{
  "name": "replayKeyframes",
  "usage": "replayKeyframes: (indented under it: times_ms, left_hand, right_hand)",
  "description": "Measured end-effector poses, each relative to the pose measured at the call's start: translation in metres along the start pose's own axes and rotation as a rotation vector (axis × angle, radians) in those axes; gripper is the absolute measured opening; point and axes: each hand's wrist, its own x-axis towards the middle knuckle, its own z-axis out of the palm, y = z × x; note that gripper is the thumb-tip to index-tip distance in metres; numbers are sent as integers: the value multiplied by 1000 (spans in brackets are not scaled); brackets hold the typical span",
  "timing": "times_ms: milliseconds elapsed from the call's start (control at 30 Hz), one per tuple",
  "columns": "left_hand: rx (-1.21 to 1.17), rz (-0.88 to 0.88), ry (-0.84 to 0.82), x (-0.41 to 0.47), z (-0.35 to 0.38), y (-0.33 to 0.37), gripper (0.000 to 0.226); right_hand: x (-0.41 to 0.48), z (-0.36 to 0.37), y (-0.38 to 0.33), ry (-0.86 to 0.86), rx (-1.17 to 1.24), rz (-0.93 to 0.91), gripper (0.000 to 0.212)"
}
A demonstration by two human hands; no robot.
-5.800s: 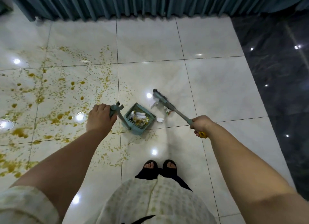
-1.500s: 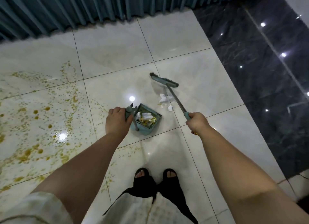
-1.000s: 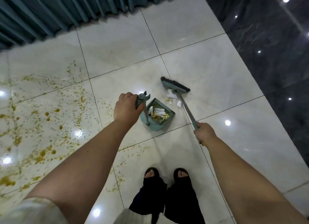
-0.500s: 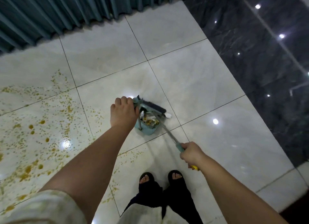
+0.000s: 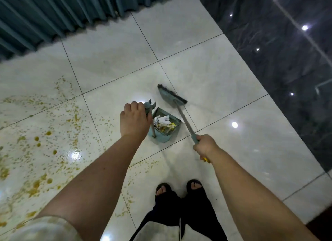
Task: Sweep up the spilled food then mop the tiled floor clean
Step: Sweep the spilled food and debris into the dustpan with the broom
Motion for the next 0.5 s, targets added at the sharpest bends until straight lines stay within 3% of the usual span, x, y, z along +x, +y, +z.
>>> replayKeyframes:
  times_ms: [167,300,500]
  left_hand:
    - [-52,-6,-53,1,-2,-1,39]
    - [-165,-10,-95,-5,-5,-6,38]
    - [-222,92,-100,-40,-10,-22,35]
  right_hand:
    - [-56,24,18,-182,5,31,57]
    - [-80,-16,28,-73,173,77,58]
    - [-86,-34,45,64,169,88,59]
